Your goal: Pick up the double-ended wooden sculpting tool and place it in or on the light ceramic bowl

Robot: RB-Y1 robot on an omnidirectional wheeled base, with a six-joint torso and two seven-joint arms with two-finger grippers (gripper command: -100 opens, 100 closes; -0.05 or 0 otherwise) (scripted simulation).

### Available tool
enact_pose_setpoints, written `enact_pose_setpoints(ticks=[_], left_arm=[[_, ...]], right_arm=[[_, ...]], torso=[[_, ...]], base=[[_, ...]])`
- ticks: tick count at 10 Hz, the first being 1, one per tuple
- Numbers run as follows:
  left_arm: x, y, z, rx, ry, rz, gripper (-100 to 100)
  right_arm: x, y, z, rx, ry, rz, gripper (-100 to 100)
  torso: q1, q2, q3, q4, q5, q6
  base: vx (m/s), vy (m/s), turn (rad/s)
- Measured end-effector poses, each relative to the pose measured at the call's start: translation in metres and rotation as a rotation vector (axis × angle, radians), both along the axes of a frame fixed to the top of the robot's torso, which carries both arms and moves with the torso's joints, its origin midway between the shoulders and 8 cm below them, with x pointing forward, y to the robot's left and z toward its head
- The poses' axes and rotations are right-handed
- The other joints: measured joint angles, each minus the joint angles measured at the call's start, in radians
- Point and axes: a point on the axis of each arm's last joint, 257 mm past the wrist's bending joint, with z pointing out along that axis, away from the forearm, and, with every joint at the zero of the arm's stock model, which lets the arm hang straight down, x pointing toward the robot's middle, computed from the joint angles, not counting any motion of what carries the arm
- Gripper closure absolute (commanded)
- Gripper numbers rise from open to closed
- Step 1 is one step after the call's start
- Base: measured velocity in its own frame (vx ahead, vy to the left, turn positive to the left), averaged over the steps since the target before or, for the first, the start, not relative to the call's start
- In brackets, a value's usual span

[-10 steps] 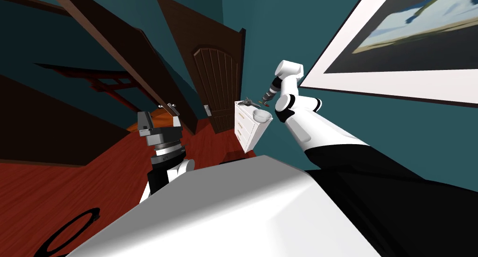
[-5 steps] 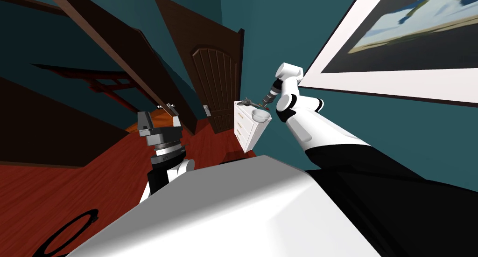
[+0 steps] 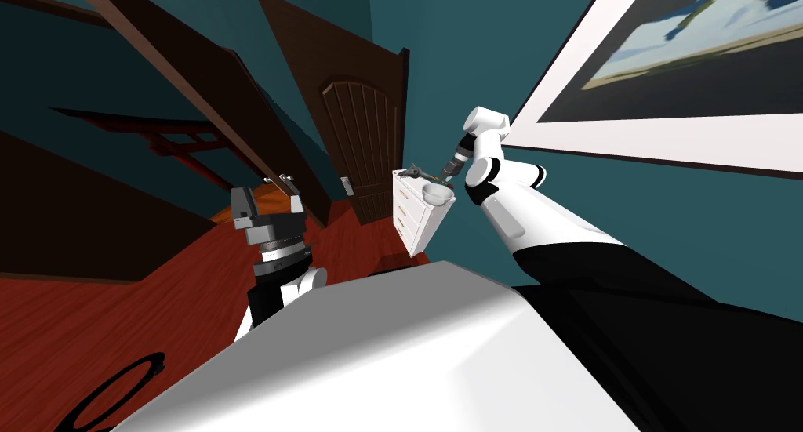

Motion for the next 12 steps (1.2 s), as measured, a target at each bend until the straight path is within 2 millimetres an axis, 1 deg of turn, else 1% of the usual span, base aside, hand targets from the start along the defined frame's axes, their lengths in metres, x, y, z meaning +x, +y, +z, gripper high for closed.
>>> enact_pose_setpoints(ticks=[3,4,5,7,8,9,10,12], left_arm=[[0.000,0.000,0.000,0.000,0.000,0.000,0],[0.000,0.000,0.000,0.000,0.000,0.000,0],[0.000,0.000,0.000,0.000,0.000,0.000,0],[0.000,0.000,0.000,0.000,0.000,0.000,0],[0.000,0.000,0.000,0.000,0.000,0.000,0],[0.000,0.000,0.000,0.000,0.000,0.000,0],[0.000,0.000,0.000,0.000,0.000,0.000,0],[0.000,0.000,0.000,0.000,0.000,0.000,0]], right_arm=[[0.000,0.000,0.000,0.000,0.000,0.000,-100],[0.000,0.000,0.000,0.000,0.000,0.000,0],[0.000,0.000,0.000,0.000,0.000,0.000,-100],[-0.005,-0.058,0.002,-0.111,-0.054,-0.066,-100],[-0.011,-0.084,0.007,-0.154,-0.073,-0.085,-100],[-0.014,-0.106,0.015,-0.186,-0.097,-0.093,-100],[-0.015,-0.121,0.022,-0.207,-0.114,-0.095,-100],[-0.009,-0.141,0.024,-0.253,-0.158,-0.067,-100]], torso=[[0.000,0.000,0.000,0.000,0.000,0.000],[0.000,0.000,0.000,0.000,0.000,0.000],[0.000,0.000,0.000,0.000,0.000,0.000],[-0.005,-0.008,-0.005,-0.002,-0.002,0.001],[-0.004,-0.006,-0.004,-0.002,-0.001,0.000],[-0.002,-0.003,-0.002,-0.001,-0.001,0.000],[-0.002,-0.002,-0.001,0.001,0.001,0.001],[-0.012,-0.007,0.000,0.007,0.006,0.003]], base=[[0.000,0.000,0.000],[0.000,0.000,0.000],[0.115,-0.044,-0.151],[0.112,-0.033,-0.055],[0.029,-0.001,0.012],[-0.007,0.009,0.006],[-0.028,0.025,0.012],[-0.017,0.018,-0.010]])
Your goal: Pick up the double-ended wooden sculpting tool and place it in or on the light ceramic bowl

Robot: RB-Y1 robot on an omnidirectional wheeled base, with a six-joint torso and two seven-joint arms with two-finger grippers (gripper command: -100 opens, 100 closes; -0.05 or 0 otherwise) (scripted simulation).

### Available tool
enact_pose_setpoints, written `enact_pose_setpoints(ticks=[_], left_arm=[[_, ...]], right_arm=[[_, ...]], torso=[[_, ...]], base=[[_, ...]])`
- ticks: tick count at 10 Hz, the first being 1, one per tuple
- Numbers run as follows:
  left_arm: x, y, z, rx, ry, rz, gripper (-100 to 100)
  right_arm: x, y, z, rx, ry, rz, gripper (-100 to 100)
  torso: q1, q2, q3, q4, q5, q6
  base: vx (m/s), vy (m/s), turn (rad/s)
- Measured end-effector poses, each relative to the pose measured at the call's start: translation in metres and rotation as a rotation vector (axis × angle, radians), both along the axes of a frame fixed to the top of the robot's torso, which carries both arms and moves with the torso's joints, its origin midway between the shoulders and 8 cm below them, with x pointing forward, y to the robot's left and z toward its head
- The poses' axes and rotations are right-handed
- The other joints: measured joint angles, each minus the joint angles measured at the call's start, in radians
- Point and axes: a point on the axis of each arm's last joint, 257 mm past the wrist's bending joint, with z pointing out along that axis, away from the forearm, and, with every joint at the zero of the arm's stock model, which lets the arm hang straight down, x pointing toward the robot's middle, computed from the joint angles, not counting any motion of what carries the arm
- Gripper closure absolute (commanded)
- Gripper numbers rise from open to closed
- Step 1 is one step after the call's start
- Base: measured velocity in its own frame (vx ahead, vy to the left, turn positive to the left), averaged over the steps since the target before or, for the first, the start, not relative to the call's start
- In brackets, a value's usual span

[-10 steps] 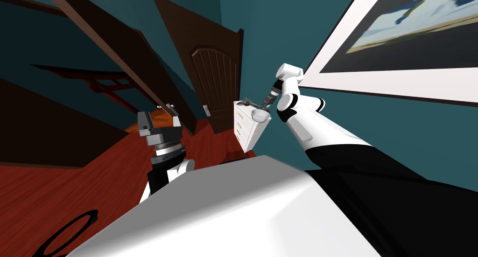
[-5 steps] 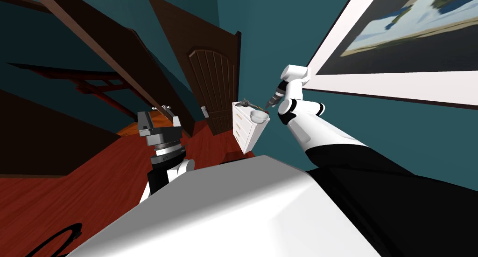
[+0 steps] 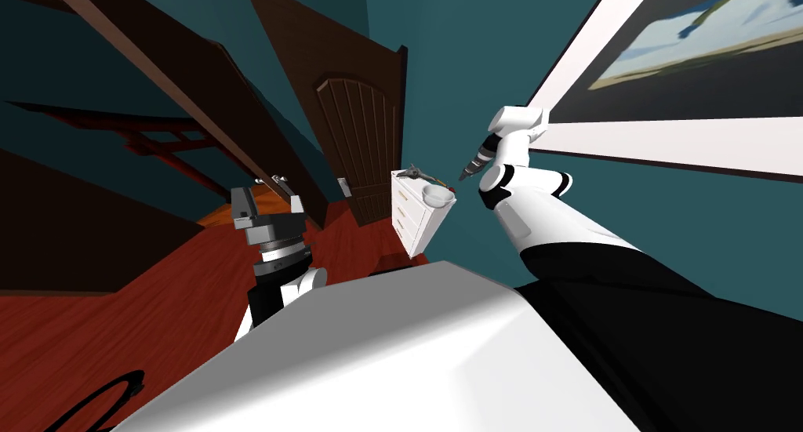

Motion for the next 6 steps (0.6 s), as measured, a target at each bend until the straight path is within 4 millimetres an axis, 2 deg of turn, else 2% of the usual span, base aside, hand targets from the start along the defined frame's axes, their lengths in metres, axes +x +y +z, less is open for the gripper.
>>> enact_pose_setpoints(ticks=[3,6], left_arm=[[0.000,0.000,0.000,0.000,0.000,0.000,0],[0.000,0.000,0.000,0.000,0.000,0.000,0]], right_arm=[[0.018,-0.010,0.011,-0.067,-0.071,0.037,-100],[0.007,-0.007,0.035,-0.074,-0.073,0.031,-100]], torso=[[-0.015,-0.013,-0.003,0.008,0.008,0.000],[-0.019,-0.017,-0.003,0.010,0.010,0.001]], base=[[0.001,0.003,0.018],[0.006,0.009,0.029]])
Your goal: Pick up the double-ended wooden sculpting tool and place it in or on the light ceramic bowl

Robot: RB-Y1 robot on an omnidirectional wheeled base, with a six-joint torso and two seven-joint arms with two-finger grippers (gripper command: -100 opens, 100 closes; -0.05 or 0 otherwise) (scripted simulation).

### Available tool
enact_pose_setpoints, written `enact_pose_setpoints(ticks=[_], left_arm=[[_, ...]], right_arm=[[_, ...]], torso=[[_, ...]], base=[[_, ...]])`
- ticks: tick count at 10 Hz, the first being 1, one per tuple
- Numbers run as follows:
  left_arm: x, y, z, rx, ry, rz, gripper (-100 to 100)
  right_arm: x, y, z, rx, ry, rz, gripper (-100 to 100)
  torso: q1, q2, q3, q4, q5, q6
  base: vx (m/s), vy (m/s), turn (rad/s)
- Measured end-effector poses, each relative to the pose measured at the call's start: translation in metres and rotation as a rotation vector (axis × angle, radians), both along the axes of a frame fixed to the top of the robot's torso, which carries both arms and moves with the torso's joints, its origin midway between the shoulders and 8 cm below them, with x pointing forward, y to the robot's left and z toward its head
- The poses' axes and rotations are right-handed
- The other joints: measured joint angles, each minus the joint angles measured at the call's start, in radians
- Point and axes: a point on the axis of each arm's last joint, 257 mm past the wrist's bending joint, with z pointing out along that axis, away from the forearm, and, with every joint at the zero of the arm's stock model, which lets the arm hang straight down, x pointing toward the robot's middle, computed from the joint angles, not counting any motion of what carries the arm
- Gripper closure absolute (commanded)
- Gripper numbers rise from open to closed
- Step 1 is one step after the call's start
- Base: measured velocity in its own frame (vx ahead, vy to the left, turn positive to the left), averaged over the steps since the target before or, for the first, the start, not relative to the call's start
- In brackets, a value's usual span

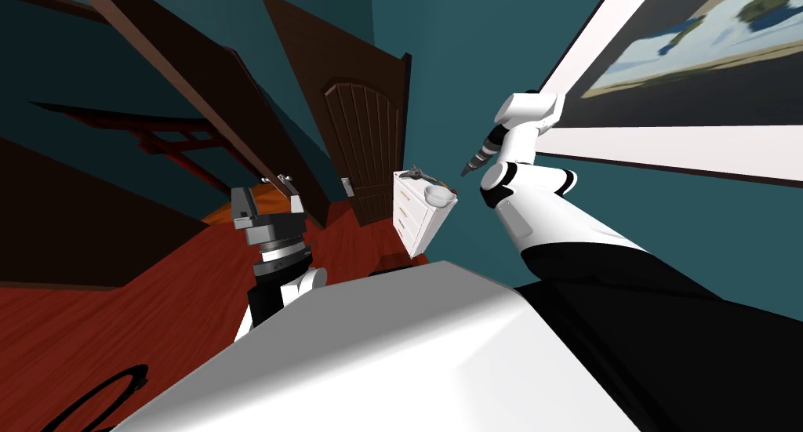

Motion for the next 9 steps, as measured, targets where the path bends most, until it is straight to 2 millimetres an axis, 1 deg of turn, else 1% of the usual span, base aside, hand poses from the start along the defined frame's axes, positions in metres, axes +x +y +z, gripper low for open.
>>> enact_pose_setpoints(ticks=[1,3,5,6,9], left_arm=[[0.000,0.000,0.000,0.000,0.000,0.000,0],[0.000,0.000,0.000,0.000,0.000,0.000,0],[0.000,0.000,0.000,0.000,0.000,0.000,0],[0.000,0.000,0.000,0.000,0.000,0.000,0],[0.000,0.000,0.000,0.000,0.000,0.000,0]], right_arm=[[-0.002,0.000,0.006,-0.001,0.001,-0.002,-100],[-0.010,0.000,0.025,-0.006,-0.003,-0.009,-100],[-0.018,0.002,0.040,-0.009,-0.006,-0.015,-100],[-0.019,0.003,0.040,-0.008,-0.004,-0.016,0],[-0.019,0.002,0.040,-0.008,-0.004,-0.015,0]], torso=[[0.000,0.000,0.000,0.000,0.000,0.000],[0.000,0.000,0.000,0.000,0.000,0.000],[0.000,0.000,0.000,0.000,0.000,0.000],[-0.001,0.000,0.000,0.000,0.000,0.000],[-0.001,0.000,0.000,0.000,-0.001,0.000]], base=[[0.008,0.007,0.044],[0.006,0.010,0.033],[0.002,0.005,0.015],[0.000,0.000,0.000],[0.000,0.000,0.000]])
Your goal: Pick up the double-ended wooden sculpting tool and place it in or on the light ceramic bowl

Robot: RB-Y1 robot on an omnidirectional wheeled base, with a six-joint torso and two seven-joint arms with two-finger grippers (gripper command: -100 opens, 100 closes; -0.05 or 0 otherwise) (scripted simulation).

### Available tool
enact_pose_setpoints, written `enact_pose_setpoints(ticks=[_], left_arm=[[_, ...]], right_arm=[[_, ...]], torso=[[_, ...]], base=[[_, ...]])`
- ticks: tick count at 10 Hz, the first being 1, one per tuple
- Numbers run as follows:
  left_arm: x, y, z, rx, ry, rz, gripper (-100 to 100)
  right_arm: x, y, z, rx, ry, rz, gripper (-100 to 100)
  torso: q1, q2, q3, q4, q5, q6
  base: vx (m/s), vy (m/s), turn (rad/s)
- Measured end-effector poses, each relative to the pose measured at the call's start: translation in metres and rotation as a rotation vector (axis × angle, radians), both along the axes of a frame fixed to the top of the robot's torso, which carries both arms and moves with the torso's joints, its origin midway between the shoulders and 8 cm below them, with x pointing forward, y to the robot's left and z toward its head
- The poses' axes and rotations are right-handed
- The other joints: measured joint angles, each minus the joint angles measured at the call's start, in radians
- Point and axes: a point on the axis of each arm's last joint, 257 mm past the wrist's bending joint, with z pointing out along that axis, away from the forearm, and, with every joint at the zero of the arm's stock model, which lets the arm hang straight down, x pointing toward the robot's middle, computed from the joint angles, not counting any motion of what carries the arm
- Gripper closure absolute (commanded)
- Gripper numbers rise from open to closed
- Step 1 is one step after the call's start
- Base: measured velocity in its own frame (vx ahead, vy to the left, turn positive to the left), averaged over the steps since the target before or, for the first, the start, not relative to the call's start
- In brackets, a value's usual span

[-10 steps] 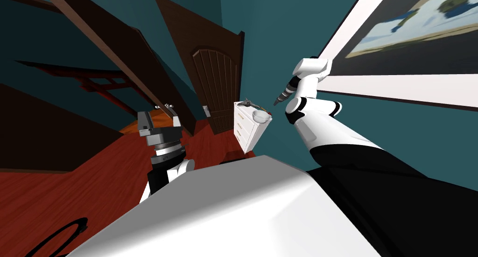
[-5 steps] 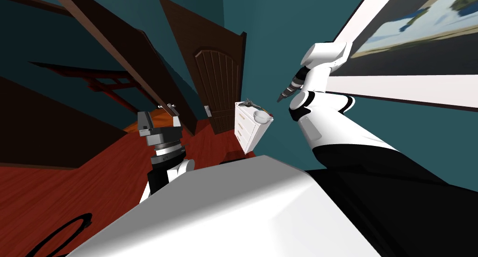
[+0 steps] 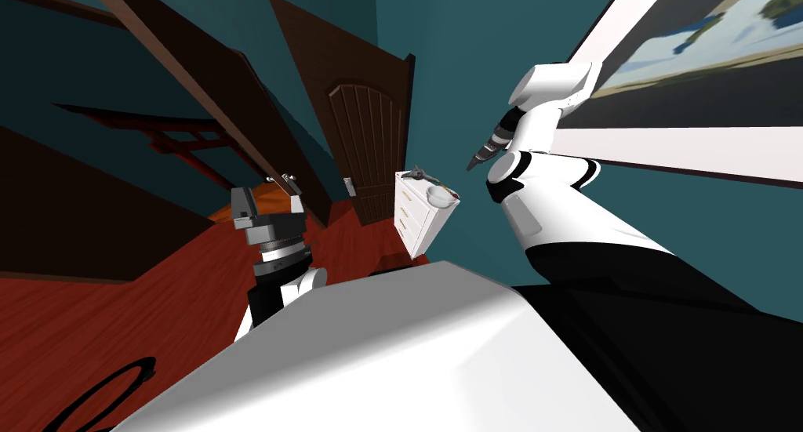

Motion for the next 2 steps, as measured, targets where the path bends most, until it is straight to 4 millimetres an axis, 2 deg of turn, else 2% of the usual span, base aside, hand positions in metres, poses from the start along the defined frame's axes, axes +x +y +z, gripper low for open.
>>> enact_pose_setpoints(ticks=[2], left_arm=[[0.0000,0.0000,0.0000,0.000,0.000,0.000,0]], right_arm=[[0.0000,0.0000,0.0000,0.000,0.000,0.000,0]], torso=[[0.000,0.000,0.000,0.000,0.000,0.000]], base=[[0.000,0.000,0.000]])
